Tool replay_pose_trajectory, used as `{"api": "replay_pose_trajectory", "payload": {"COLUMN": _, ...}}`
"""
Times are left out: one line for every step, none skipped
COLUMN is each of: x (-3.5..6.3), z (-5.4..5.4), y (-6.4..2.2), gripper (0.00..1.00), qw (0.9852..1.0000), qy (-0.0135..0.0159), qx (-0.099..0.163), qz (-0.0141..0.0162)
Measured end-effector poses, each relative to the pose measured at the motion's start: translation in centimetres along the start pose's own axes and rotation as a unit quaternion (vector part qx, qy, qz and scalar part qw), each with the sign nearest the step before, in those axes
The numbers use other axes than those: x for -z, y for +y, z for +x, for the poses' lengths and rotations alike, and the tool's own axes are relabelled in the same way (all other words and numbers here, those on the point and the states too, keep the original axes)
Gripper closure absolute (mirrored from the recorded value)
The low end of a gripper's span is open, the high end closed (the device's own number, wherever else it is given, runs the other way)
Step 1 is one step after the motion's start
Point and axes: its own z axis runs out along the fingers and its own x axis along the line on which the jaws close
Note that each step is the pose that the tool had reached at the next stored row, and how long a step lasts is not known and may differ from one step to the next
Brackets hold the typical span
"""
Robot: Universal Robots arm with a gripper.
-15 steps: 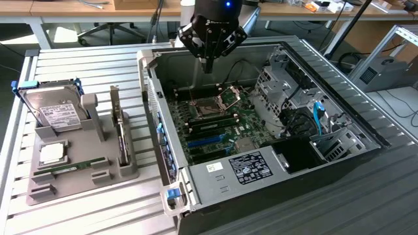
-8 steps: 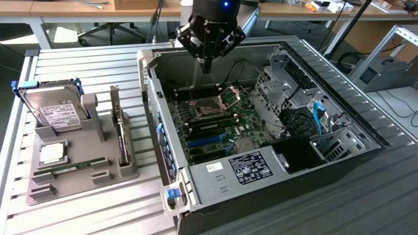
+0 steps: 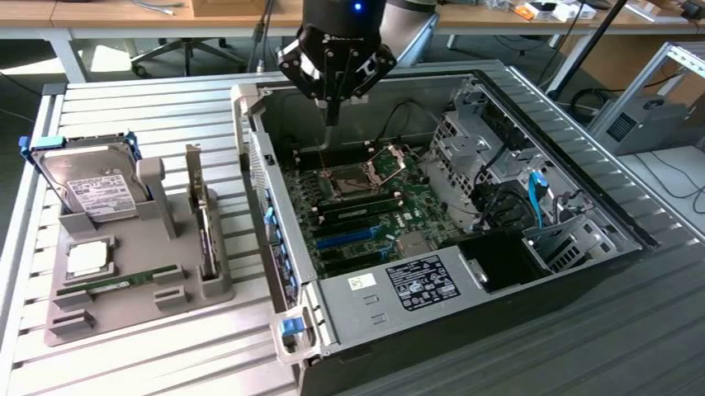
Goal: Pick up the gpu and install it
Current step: 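Reach for the gpu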
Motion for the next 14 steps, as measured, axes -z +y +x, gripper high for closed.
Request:
{"api": "replay_pose_trajectory", "payload": {"x": 0.01, "z": 0.3, "y": -0.02, "gripper": 0.90, "qw": 1.0000, "qy": 0.0000, "qx": 0.000, "qz": 0.0000}}
{"api": "replay_pose_trajectory", "payload": {"x": 0.01, "z": 0.5, "y": -0.04, "gripper": 0.90, "qw": 1.0000, "qy": 0.0000, "qx": 0.000, "qz": 0.0000}}
{"api": "replay_pose_trajectory", "payload": {"x": 0.02, "z": 0.8, "y": -0.06, "gripper": 0.90, "qw": 1.0000, "qy": 0.0000, "qx": 0.000, "qz": 0.0000}}
{"api": "replay_pose_trajectory", "payload": {"x": 0.03, "z": 1.0, "y": -0.08, "gripper": 0.90, "qw": 1.0000, "qy": 0.0000, "qx": 0.000, "qz": 0.0000}}
{"api": "replay_pose_trajectory", "payload": {"x": 0.03, "z": 1.3, "y": -0.09, "gripper": 0.90, "qw": 1.0000, "qy": 0.0000, "qx": 0.000, "qz": 0.0000}}
{"api": "replay_pose_trajectory", "payload": {"x": 0.04, "z": 1.5, "y": -0.11, "gripper": 0.90, "qw": 1.0000, "qy": 0.0000, "qx": 0.000, "qz": 0.0000}}
{"api": "replay_pose_trajectory", "payload": {"x": 0.05, "z": 1.8, "y": -0.14, "gripper": 0.90, "qw": 1.0000, "qy": 0.0000, "qx": 0.000, "qz": 0.0000}}
{"api": "replay_pose_trajectory", "payload": {"x": 0.06, "z": 2.1, "y": -0.16, "gripper": 0.90, "qw": 1.0000, "qy": -0.0001, "qx": 0.000, "qz": 0.0000}}
{"api": "replay_pose_trajectory", "payload": {"x": 0.06, "z": 2.5, "y": -0.19, "gripper": 0.90, "qw": 1.0000, "qy": -0.0001, "qx": 0.000, "qz": 0.0000}}
{"api": "replay_pose_trajectory", "payload": {"x": 0.07, "z": 2.8, "y": -0.21, "gripper": 0.90, "qw": 1.0000, "qy": -0.0001, "qx": 0.000, "qz": 0.0000}}
{"api": "replay_pose_trajectory", "payload": {"x": 0.09, "z": 3.3, "y": -0.25, "gripper": 0.90, "qw": 1.0000, "qy": -0.0001, "qx": 0.000, "qz": 0.0000}}
{"api": "replay_pose_trajectory", "payload": {"x": 0.10, "z": 3.7, "y": -0.28, "gripper": 0.90, "qw": 1.0000, "qy": -0.0002, "qx": 0.000, "qz": 0.0000}}
{"api": "replay_pose_trajectory", "payload": {"x": 0.10, "z": 4.0, "y": -0.30, "gripper": 0.90, "qw": 1.0000, "qy": -0.0002, "qx": 0.000, "qz": 0.0000}}
{"api": "replay_pose_trajectory", "payload": {"x": 0.11, "z": 4.4, "y": -0.33, "gripper": 0.90, "qw": 1.0000, "qy": -0.0002, "qx": 0.000, "qz": 0.0000}}
